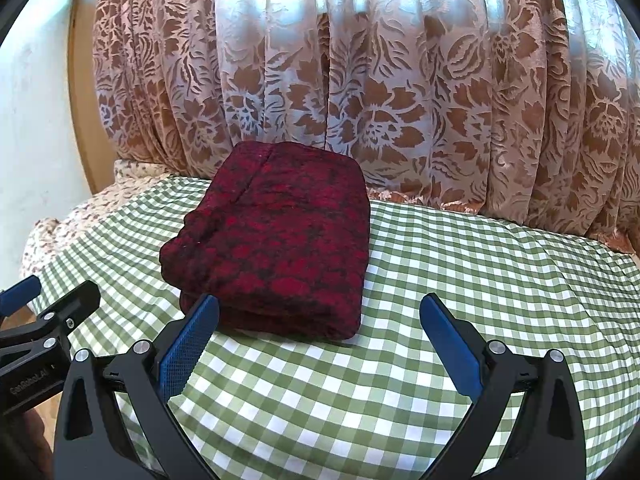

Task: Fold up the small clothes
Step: 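Release the sweater and withdraw both grippers open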

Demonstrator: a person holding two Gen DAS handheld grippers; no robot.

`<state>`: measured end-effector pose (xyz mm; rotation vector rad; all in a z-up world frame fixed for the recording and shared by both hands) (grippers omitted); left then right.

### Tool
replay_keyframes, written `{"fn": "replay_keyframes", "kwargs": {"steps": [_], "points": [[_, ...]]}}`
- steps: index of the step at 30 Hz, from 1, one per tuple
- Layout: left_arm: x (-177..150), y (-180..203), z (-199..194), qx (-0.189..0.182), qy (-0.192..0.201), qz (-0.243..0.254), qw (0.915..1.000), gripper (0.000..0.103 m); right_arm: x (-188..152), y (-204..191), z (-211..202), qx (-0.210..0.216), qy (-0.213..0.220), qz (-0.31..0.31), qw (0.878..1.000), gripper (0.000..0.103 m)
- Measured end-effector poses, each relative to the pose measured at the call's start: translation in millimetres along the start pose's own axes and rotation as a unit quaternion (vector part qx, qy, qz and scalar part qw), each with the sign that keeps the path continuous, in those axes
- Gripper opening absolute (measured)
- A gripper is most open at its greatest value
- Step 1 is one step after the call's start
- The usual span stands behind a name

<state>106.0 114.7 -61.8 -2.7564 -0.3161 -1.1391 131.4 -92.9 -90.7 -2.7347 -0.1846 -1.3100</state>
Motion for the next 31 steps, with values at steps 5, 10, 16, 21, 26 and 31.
{"fn": "replay_keyframes", "kwargs": {"steps": [5,10,16,21,26,31], "points": [[-1,-3,0,0.001,-0.001,-0.002,1.0000,0.100,0,-2,0,0.000,0.001,-0.002,1.000,0.100],[-1,-4,0,0.002,0.000,-0.004,1.0000,0.100,0,-5,0,-0.001,0.000,-0.003,1.000,0.100],[-1,-4,1,0.002,0.002,-0.005,1.0000,0.100,-1,-5,2,0.000,-0.004,-0.005,1.000,0.100],[-2,-5,5,0.000,0.002,-0.005,1.0000,0.100,-2,-5,5,-0.003,-0.009,-0.006,1.000,0.100],[-4,-10,8,0.010,0.000,-0.018,0.9998,0.100,-1,-4,6,-0.009,-0.016,0.001,1.000,0.100],[-8,-8,10,0.014,-0.003,-0.018,0.9997,0.100,-1,-6,5,-0.010,-0.016,-0.001,1.000,0.100]]}}
Point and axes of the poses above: each gripper's, at about its wrist camera, not at the fingertips, and z roughly the way its jaws point, y to its right, x to its top, the point moved 7 cm from there along z, roughly the way its jaws point, and after that the axes turned 8 degrees about -y, right-handed, at the moved point
